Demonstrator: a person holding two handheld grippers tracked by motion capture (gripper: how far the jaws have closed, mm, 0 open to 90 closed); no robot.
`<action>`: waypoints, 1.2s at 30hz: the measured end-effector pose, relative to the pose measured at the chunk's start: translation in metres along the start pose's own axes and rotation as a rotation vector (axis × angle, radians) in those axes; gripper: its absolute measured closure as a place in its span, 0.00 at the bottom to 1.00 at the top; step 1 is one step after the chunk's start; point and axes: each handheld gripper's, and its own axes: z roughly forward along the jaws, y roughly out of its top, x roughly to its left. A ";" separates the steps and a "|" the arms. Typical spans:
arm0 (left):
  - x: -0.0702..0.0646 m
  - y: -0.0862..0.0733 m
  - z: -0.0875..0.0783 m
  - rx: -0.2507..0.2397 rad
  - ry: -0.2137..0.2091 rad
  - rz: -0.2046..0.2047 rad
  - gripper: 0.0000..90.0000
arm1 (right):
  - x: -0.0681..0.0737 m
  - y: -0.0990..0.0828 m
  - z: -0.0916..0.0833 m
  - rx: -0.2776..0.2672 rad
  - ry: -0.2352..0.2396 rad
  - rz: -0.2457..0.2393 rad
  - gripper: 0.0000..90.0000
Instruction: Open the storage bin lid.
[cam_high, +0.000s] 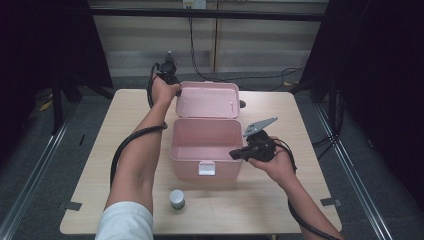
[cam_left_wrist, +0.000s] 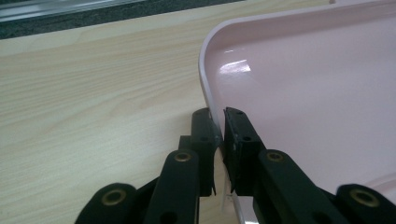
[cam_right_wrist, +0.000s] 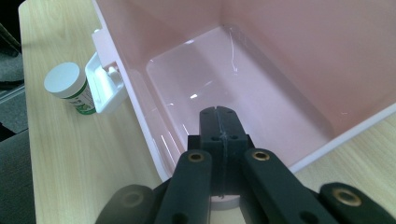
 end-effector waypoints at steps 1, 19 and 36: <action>0.000 0.000 0.001 -0.001 -0.003 -0.001 0.92 | 0.000 0.000 0.000 0.000 0.001 -0.001 1.00; 0.004 -0.006 0.012 0.018 -0.007 -0.020 0.91 | -0.001 -0.001 0.000 -0.005 0.005 0.005 1.00; 0.005 -0.010 0.014 0.016 -0.009 -0.015 0.91 | 0.000 -0.001 0.000 -0.009 0.001 0.007 1.00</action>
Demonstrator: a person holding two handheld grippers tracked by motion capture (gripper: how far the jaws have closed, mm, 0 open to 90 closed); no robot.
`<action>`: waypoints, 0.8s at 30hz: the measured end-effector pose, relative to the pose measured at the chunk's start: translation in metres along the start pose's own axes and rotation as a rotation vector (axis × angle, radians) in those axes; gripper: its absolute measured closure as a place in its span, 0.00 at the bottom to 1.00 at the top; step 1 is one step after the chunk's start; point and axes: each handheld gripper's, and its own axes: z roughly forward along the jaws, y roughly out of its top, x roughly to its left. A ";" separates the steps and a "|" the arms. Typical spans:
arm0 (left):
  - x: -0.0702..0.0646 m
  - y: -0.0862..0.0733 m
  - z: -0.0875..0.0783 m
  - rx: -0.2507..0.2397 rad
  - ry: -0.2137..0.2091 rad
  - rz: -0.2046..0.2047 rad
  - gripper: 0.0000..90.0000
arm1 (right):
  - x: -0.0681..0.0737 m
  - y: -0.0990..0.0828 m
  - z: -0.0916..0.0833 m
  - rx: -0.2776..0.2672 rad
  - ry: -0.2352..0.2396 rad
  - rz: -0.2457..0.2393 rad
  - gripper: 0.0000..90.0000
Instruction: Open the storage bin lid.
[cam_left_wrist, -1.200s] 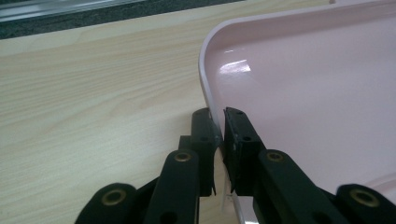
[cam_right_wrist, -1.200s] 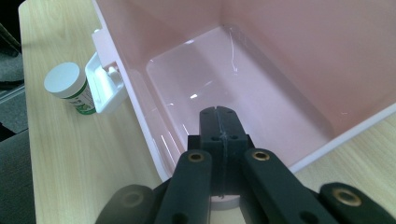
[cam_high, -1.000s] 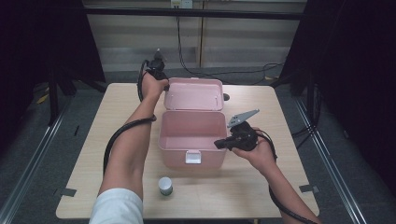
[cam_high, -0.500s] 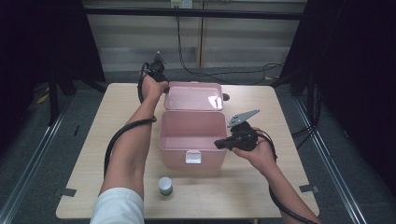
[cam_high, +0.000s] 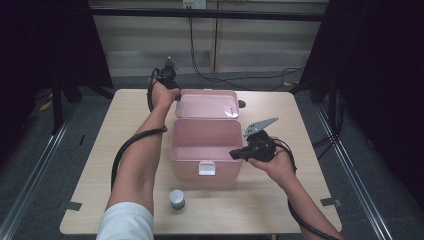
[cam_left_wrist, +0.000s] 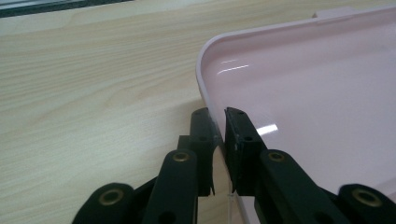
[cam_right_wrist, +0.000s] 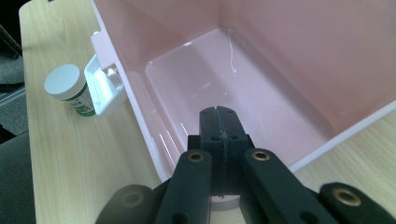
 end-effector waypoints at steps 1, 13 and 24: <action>0.000 0.000 0.000 -0.002 0.002 0.004 0.91 | 0.000 0.000 0.000 -0.001 0.000 0.001 1.00; -0.002 -0.002 -0.002 0.002 0.005 0.037 0.83 | 0.000 0.000 0.000 0.000 -0.001 0.003 1.00; -0.004 -0.006 -0.013 -0.023 0.015 0.048 0.63 | 0.000 0.000 0.000 -0.002 -0.001 0.005 1.00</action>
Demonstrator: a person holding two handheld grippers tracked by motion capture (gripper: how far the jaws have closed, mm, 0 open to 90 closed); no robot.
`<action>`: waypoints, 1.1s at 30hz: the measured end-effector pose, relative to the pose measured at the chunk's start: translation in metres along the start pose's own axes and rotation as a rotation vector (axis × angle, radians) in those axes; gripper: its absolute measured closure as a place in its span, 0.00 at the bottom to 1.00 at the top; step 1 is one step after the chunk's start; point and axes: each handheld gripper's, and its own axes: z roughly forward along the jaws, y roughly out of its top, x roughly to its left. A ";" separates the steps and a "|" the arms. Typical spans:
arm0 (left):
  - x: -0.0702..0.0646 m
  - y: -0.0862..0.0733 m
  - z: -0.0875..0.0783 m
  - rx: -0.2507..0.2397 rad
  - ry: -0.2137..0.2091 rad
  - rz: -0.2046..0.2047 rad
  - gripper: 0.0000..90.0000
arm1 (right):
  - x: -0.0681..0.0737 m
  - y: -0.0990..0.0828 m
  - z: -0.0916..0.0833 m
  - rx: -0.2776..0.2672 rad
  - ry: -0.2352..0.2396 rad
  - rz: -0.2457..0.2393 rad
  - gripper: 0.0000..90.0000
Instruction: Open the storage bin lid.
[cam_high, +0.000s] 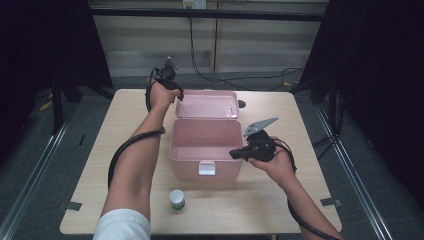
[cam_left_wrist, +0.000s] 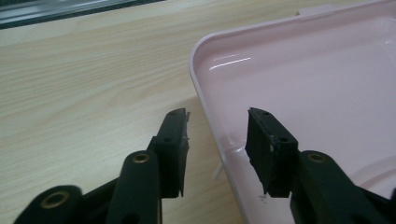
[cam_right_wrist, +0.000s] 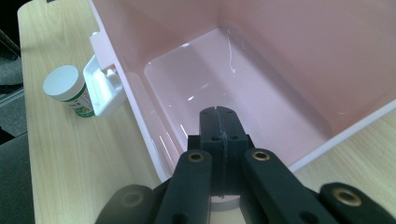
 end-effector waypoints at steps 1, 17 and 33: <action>0.000 -0.001 -0.001 0.003 0.003 0.001 0.62 | 0.000 0.000 0.000 -0.001 0.001 -0.001 1.00; 0.006 -0.018 -0.023 -0.028 0.020 -0.006 0.46 | 0.003 0.003 0.001 0.019 -0.023 -0.026 0.94; 0.014 -0.047 -0.049 -0.022 0.005 -0.002 0.40 | 0.005 0.013 -0.022 -0.013 -0.070 0.001 0.83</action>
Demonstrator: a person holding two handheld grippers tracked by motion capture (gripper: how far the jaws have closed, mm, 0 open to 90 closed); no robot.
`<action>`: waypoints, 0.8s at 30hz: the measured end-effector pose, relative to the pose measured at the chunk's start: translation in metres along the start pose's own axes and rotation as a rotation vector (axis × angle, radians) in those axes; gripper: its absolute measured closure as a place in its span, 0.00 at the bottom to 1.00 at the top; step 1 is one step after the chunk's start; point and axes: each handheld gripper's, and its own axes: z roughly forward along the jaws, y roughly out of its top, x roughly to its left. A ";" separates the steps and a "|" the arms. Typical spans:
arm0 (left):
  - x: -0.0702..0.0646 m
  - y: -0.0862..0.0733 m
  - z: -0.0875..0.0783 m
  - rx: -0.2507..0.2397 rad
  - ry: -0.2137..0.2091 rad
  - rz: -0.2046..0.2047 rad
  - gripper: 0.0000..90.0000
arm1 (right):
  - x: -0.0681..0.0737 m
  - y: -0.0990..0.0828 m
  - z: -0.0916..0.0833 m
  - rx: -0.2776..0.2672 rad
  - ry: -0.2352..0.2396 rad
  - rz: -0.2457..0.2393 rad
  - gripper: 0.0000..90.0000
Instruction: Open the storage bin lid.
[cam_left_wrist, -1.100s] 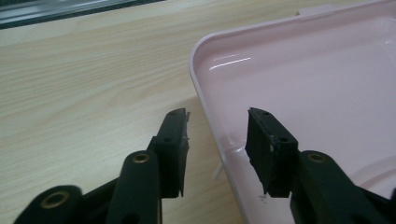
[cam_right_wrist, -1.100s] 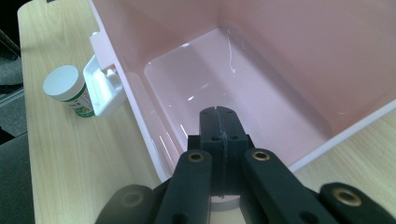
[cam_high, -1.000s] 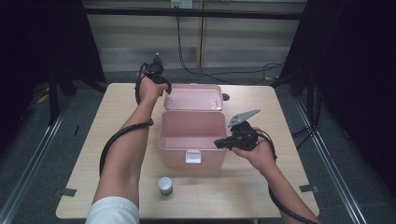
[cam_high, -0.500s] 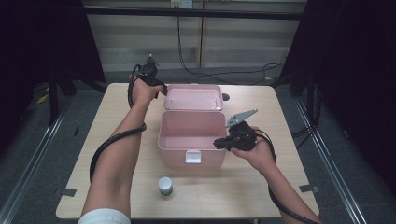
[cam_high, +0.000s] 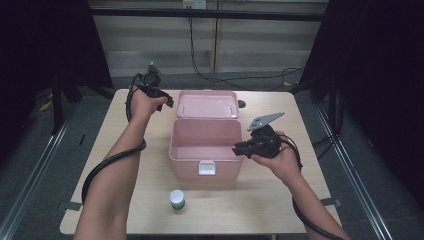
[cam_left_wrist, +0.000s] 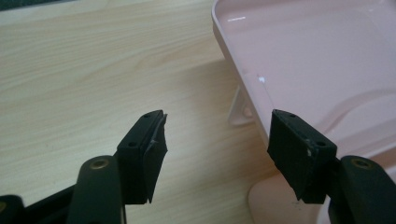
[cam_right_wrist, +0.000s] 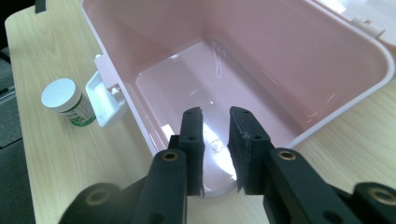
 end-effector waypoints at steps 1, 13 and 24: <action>0.000 -0.002 -0.001 -0.001 -0.002 0.001 0.40 | 0.000 0.001 -0.002 -0.003 -0.004 0.002 0.82; 0.000 -0.019 -0.018 0.000 -0.008 0.003 0.38 | -0.001 -0.004 -0.028 -0.023 -0.056 0.018 0.69; 0.003 -0.033 -0.028 0.002 -0.023 0.010 0.36 | -0.008 -0.029 -0.037 -0.032 -0.078 0.065 0.59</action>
